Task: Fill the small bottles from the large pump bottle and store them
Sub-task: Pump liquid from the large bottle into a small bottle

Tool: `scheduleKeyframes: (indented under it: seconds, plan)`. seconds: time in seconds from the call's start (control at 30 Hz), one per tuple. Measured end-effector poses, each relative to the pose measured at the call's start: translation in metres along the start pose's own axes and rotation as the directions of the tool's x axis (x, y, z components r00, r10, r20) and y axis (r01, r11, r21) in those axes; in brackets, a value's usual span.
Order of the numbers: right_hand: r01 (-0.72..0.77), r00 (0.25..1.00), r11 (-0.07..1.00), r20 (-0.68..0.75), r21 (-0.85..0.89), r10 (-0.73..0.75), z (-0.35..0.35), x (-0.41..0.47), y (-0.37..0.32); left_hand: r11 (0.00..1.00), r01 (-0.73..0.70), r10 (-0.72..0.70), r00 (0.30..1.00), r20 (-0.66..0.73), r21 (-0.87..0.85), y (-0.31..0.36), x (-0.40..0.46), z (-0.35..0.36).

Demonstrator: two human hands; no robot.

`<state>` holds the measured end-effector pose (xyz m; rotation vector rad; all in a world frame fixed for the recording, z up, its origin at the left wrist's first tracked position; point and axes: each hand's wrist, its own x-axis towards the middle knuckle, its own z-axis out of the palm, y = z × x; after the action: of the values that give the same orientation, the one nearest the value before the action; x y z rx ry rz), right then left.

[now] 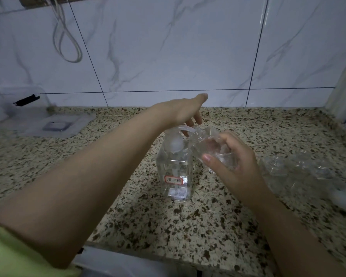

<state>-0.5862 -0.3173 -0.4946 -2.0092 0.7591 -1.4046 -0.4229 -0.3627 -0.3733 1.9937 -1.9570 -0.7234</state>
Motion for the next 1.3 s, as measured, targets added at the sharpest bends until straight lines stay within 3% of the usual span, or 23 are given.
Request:
scheduleKeyframes:
  seconds: [0.2, 0.9, 1.3]
  plan:
    - [0.014, 1.000, 1.000, -0.022, -0.020, -0.015, 0.0007, 0.0000, 0.0007, 0.998, -0.016, 0.016, 1.000, 0.003, 0.067, 0.0054, 0.0024, 0.0017]
    - [0.023, 0.999, 0.999, -0.029, -0.028, -0.024, -0.0010, 0.0000, 0.0017, 0.997, -0.065, 0.066, 0.997, -0.027, 0.029, 0.0026, 0.0067, 0.0023]
    - [0.025, 0.998, 0.999, -0.053, -0.041, -0.027, 0.0021, 0.0002, 0.0043, 1.000, -0.024, 0.024, 0.999, -0.021, 0.009, -0.0010, 0.0074, 0.0031]
